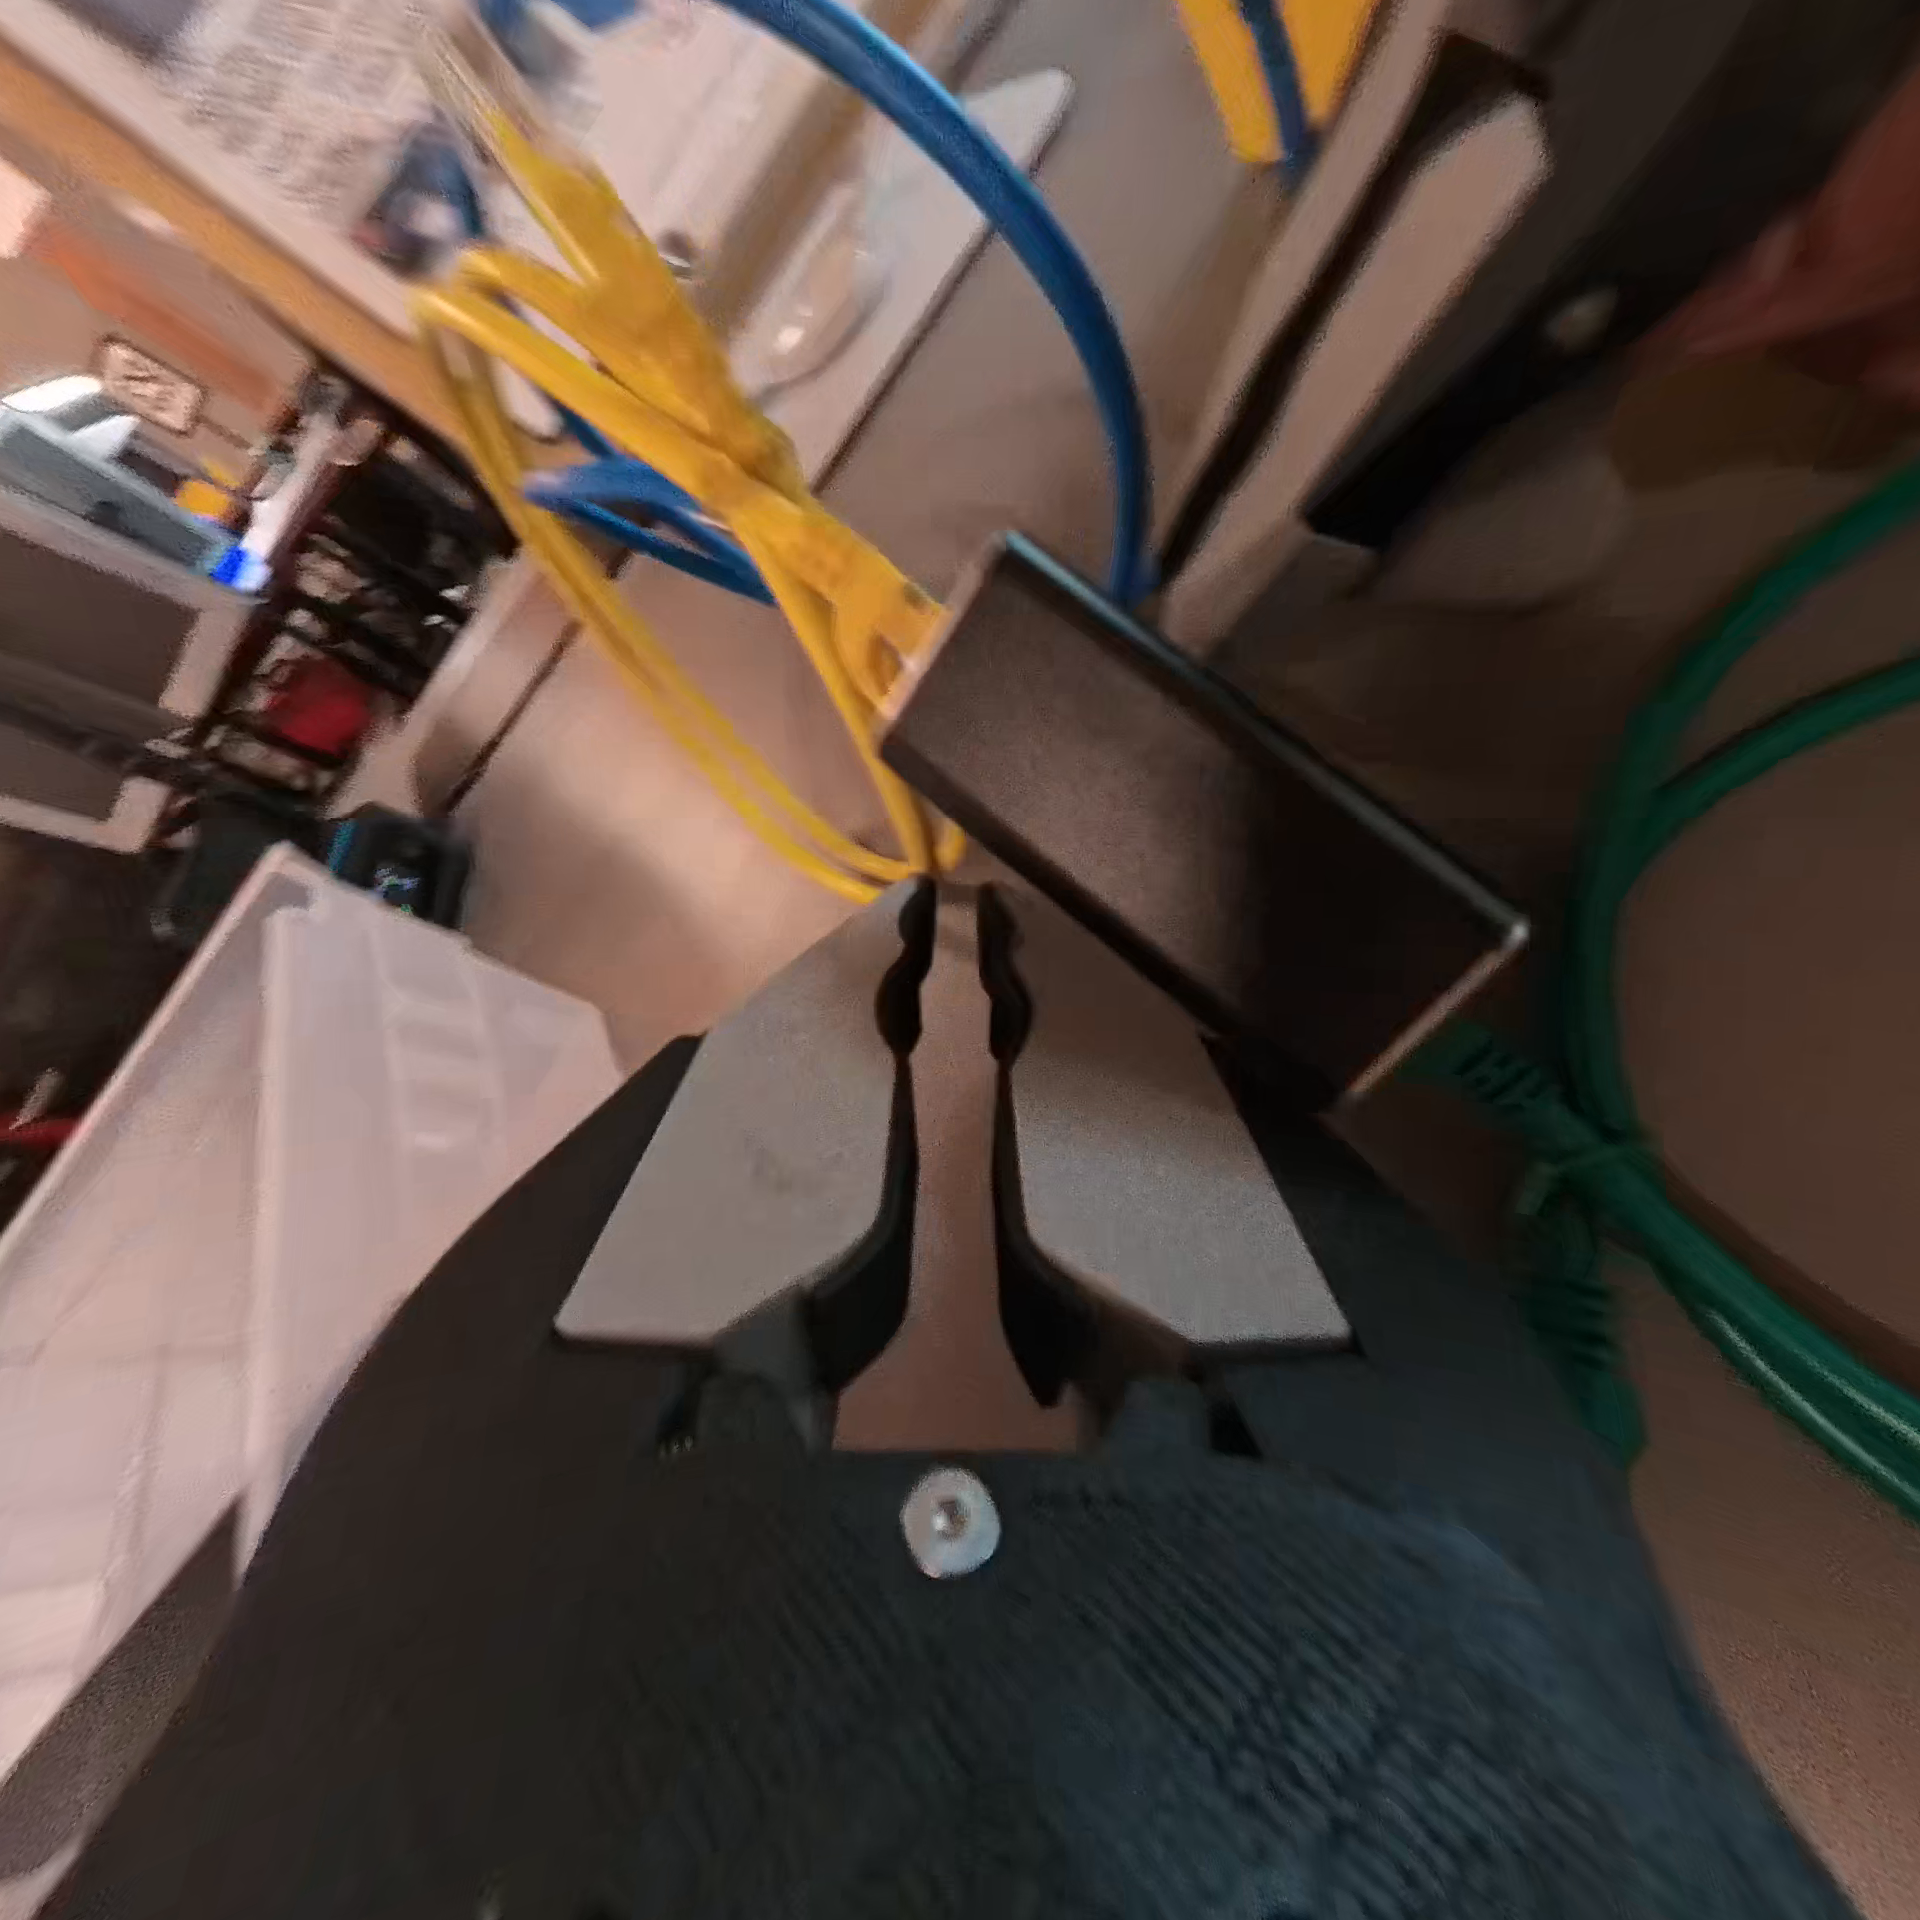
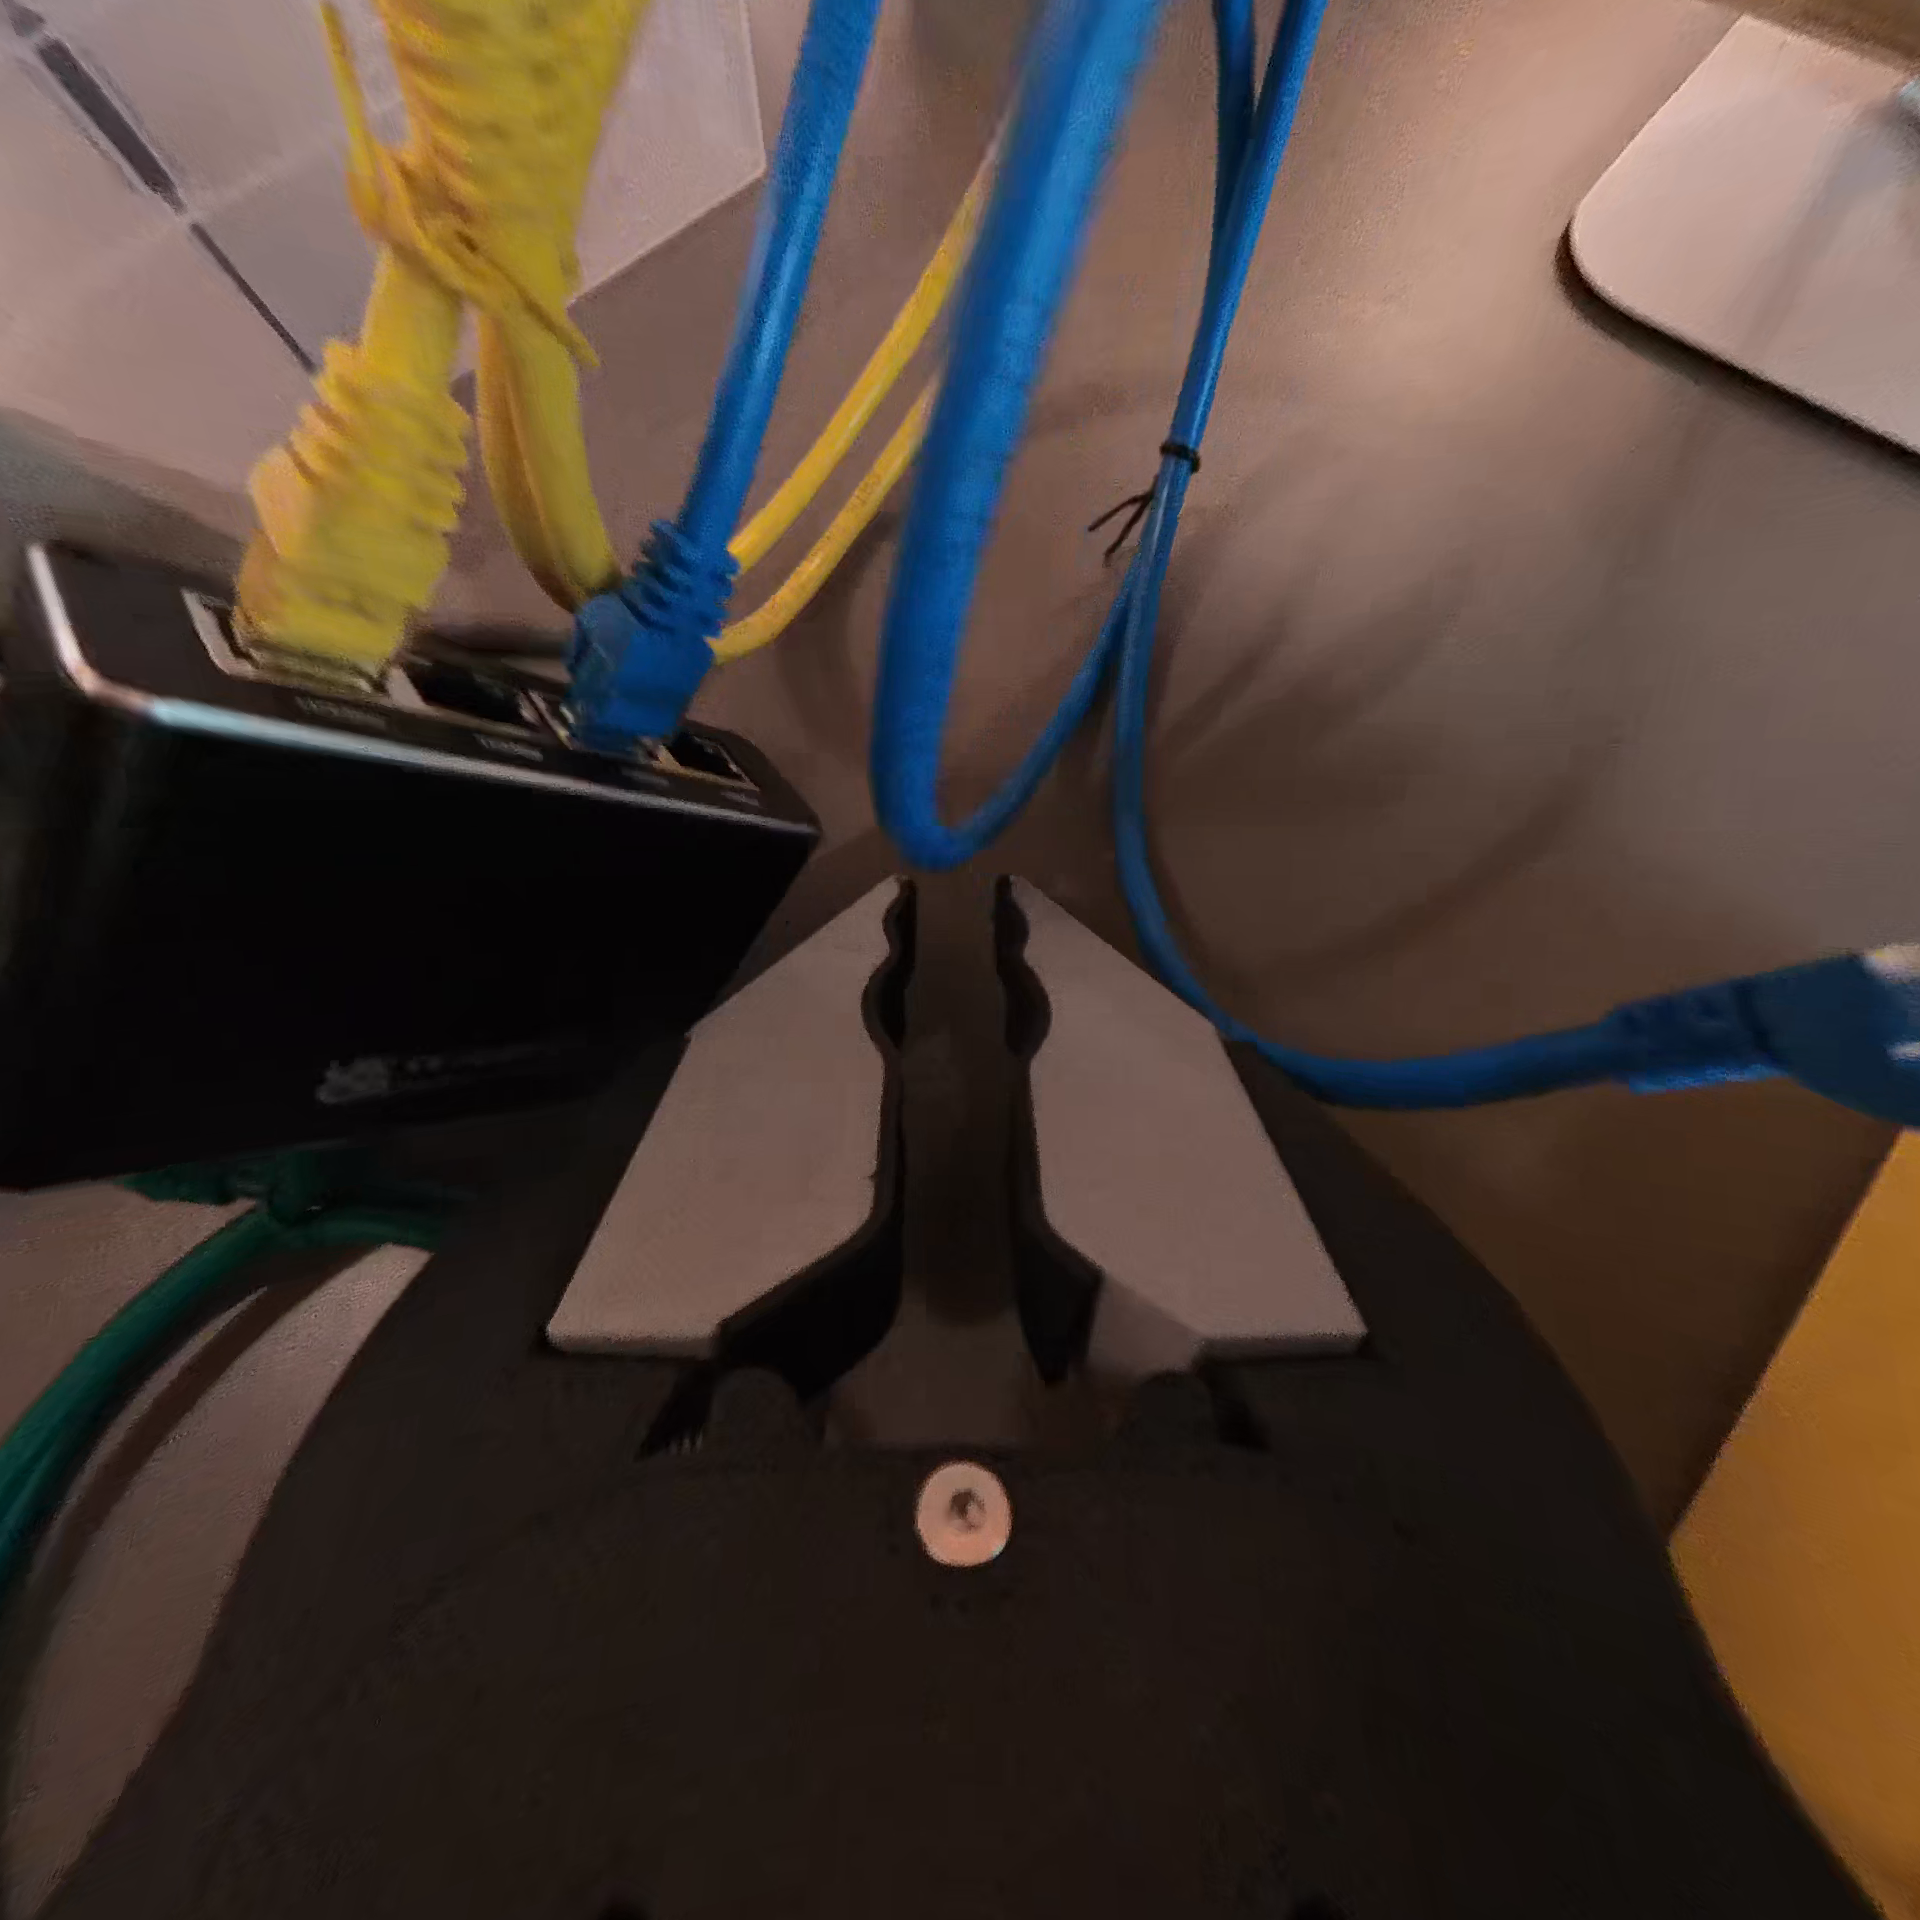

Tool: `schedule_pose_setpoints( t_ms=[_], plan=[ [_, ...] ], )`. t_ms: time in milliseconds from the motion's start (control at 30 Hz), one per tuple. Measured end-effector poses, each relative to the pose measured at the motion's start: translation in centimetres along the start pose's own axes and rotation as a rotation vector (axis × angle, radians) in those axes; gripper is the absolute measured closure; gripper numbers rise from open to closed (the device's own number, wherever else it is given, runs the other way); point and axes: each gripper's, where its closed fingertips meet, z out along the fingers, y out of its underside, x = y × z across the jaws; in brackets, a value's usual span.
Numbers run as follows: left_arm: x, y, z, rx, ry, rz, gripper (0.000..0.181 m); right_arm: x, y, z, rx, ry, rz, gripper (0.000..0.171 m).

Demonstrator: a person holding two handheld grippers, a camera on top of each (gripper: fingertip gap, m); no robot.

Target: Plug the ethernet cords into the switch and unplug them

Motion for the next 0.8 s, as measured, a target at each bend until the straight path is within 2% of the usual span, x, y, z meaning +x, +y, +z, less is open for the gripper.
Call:
schedule_pose_setpoints(
  t_ms=[33, 100, 167, 233, 333, 367, 433, 500, 533, 600, 667, 733, 800],
  plan=[
    [-1.1, 0.0, -0.3, 0.006, -0.054, -0.02, 0.181, 0.1, -0.1, -0.1, 0.005, 0.009, -0.007, 0.159],
    [-4.1, 0.6, -0.4, -0.024, -0.186, -0.089, 0.181, 0.5, -0.7, -0.4, 0.034, 0.044, -0.027, 0.159],
    [-6.0, 2.1, 0.4, -0.086, -0.232, -0.185, 0.181, 2.5, -1.5, -1.1, 0.075, 0.169, -0.04, 0.161],
    [-7.1, 3.5, 1.6, -0.134, -0.24, -0.246, 0.181, 7.0, -1.6, -2.6, 0.091, 0.424, -0.006, 0.171],
    [-9.3, 5.8, 2.9, -0.242, -0.349, -0.238, 0.181, 12.5, -1.0, -5.0, 0.056, 0.727, 0.033, 0.171],
    [-10.2, 6.0, 3.1, -0.259, -0.39, -0.245, 0.181, 14.2, -0.8, -6.0, 0.029, 0.837, 0.015, 0.169],
    [-12.0, 5.6, 3.3, -0.246, -0.46, -0.257, 0.181, 17.4, -0.3, -8.3, -0.031, 1.075, -0.05, 0.155],
    [-13.4, 5.5, 3.9, -0.244, -0.5, -0.291, 0.181, 19.3, -0.3, -9.9, -0.037, 1.226, -0.094, 0.171],
    [-14.4, 5.8, 4.3, -0.266, -0.535, -0.307, 0.181, 19.9, -0.2, -10.1, -0.042, 1.251, -0.1, 0.171],
    [-16.2, 6.5, 5.0, -0.283, -0.568, -0.349, 0.181, 21.0, 0.2, -10.2, -0.058, 1.268, -0.087, 0.167],
    [-17.7, 7.4, 5.8, -0.309, -0.574, -0.41, 0.181, 21.0, 0.6, -9.0, -0.063, 1.171, -0.054, 0.156],
    [-17.1, 7.5, 6.9, -0.312, -0.485, -0.44, 0.181, 18.0, 0.4, -5.6, -0.042, 0.86, -0.081, 0.145],
    [-15.6, 7.4, 7.5, -0.265, -0.429, -0.425, 0.181, 12.7, -0.7, -3.0, 0.029, 0.504, -0.176, 0.137]
  ],
)
